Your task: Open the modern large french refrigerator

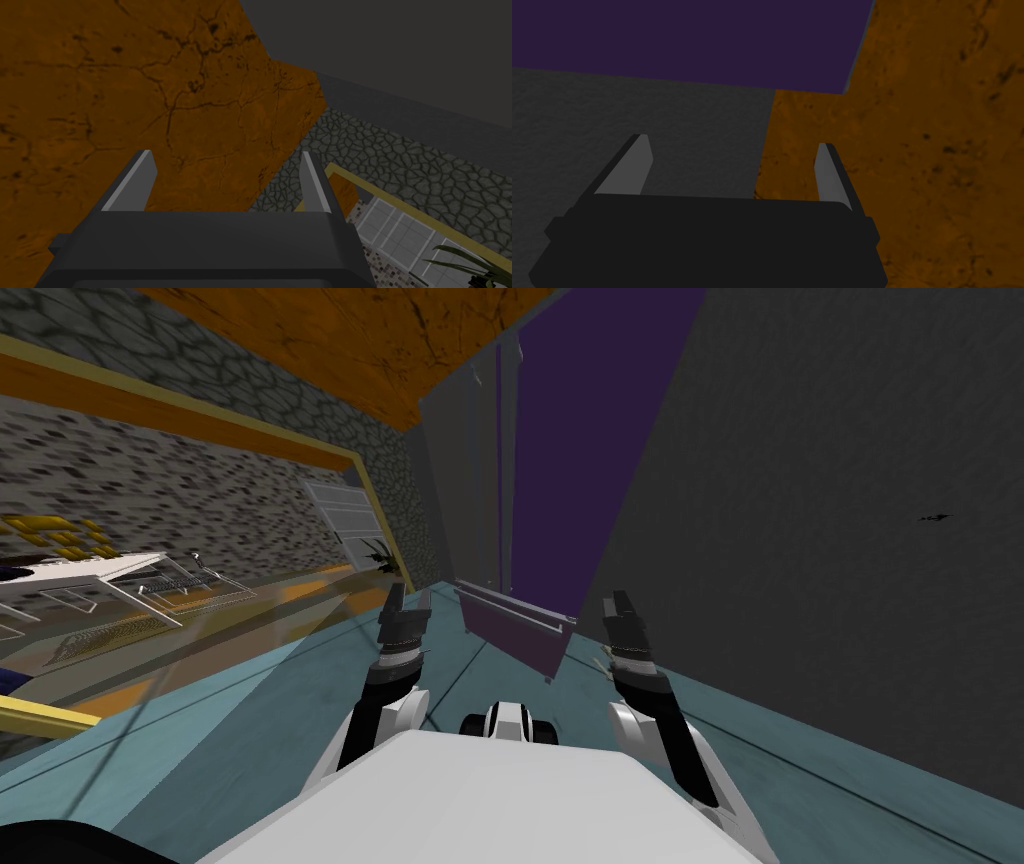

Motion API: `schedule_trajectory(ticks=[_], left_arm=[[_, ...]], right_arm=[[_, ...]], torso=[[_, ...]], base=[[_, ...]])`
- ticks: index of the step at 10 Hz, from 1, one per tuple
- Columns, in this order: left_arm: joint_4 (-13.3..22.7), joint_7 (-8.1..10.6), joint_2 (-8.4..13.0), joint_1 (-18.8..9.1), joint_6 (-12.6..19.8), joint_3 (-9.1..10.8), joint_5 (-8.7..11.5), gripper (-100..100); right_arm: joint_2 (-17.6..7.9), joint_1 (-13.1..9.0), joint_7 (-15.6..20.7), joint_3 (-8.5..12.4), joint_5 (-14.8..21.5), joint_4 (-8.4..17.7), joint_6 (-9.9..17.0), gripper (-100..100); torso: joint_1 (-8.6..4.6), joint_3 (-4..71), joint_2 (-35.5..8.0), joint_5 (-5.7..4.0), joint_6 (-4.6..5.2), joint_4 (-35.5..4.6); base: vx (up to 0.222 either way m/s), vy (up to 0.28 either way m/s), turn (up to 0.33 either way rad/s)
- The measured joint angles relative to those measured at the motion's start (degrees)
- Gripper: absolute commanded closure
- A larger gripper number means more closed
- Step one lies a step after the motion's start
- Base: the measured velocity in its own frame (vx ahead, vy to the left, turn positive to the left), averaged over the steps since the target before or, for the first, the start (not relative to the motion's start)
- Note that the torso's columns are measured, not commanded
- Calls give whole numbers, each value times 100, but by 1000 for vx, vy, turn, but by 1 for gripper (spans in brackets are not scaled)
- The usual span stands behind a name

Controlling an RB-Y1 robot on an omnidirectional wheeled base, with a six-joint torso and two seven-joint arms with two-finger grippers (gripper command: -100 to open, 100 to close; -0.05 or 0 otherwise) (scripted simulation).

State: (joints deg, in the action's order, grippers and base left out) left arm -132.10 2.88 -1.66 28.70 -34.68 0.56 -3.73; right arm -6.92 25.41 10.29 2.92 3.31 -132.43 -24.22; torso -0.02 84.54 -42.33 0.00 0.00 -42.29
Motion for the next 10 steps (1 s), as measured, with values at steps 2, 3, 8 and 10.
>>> schedule_trajectory(ticks=[2,3,8,10], left_arm=[[0,0,0,0,0,0,0,0],[0,0,0,0,0,0,0,0],[0,0,0,0,0,0,0,0],[0,0,0,0,0,0,0,0]], right_arm=[[-105,-48,313,7,50,138,-151,-100],[-132,-63,455,11,65,172,-195,-100],[-256,-168,1202,24,183,448,-479,-100],[-299,-220,1512,38,231,574,-599,-100]], torso=[[3,4,7,0,0,1],[2,4,5,1,0,1],[3,4,6,0,0,1],[9,3,6,2,0,1]], base=[[56,51,-15],[54,55,-16],[49,41,-12],[52,59,-16]])
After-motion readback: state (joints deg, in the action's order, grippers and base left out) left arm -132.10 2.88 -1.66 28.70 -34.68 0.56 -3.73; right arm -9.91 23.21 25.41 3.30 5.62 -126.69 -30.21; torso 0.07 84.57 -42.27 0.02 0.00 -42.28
